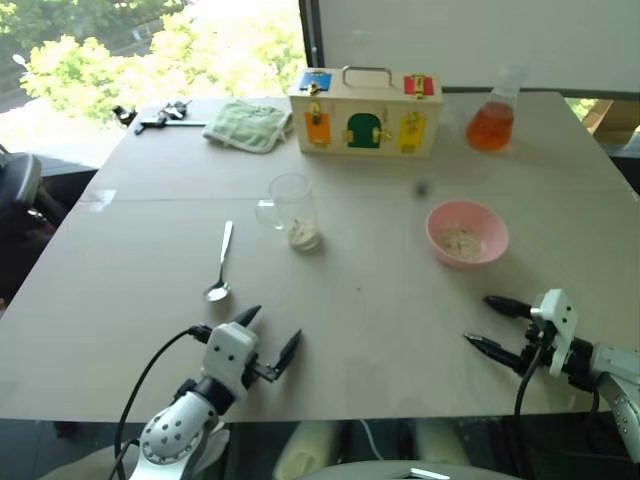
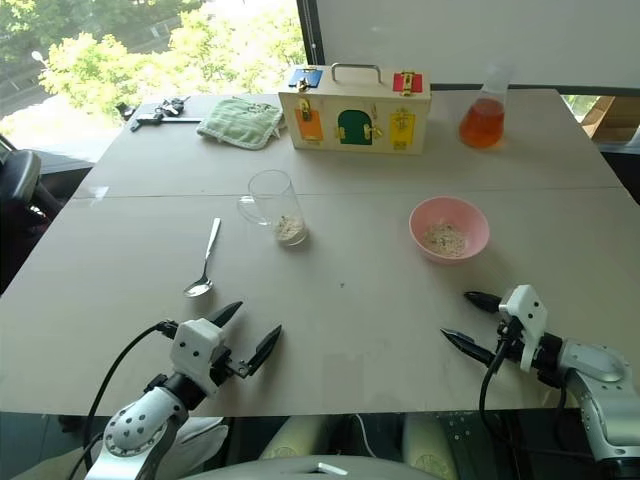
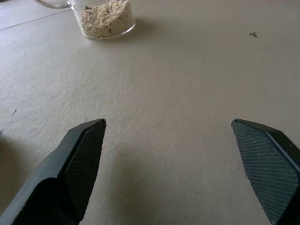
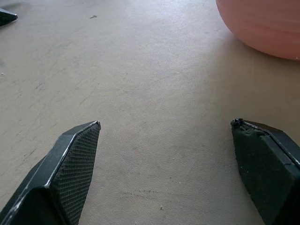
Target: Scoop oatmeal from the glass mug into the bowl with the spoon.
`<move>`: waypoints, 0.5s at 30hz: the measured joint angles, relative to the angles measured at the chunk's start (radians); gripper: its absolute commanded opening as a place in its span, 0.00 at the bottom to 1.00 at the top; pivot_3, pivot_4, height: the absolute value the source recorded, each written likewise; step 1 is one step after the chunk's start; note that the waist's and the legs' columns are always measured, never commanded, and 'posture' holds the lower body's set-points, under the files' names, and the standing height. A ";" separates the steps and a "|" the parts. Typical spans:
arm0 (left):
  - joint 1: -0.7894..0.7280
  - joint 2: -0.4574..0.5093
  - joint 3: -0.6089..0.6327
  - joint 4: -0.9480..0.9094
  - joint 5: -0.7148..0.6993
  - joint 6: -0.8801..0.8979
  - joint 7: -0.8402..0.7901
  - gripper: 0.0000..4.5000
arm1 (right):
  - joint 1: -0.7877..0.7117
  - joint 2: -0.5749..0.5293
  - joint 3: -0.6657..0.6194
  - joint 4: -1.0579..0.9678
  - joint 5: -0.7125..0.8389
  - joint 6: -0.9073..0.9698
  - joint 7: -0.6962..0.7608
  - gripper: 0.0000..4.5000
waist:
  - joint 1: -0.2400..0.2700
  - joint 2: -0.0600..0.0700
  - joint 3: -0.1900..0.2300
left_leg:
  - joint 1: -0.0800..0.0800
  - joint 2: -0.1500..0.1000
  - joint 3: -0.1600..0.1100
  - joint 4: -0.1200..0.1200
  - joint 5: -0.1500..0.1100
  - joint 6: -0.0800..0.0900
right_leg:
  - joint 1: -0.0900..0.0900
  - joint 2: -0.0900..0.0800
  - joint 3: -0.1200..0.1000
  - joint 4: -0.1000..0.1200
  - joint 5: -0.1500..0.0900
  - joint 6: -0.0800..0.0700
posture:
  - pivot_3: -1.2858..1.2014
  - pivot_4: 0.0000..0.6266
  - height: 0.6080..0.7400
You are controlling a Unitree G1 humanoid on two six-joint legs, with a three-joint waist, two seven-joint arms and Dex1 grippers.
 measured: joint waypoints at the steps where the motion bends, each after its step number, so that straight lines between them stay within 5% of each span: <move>1: 0.000 0.000 0.000 0.000 0.000 0.000 0.000 1.00 | 0.000 0.000 0.000 0.000 0.000 0.000 0.000 1.00 | 0.000 0.000 0.000 | 0.000 0.000 0.000 0.000 0.000 0.000 | 0.000 0.000 0.000 0.000 0.000 0.000 | 0.52 0.24 1.00; 15: 0.070 -0.024 0.005 -0.019 -0.017 -0.031 0.007 1.00 | -0.003 0.019 0.042 -0.018 -0.001 -0.015 0.020 1.00 | 0.000 -0.001 0.001 | 0.000 0.000 0.000 0.000 0.000 0.000 | 0.000 0.000 0.000 -0.001 0.000 0.000 | 0.52 0.24 1.00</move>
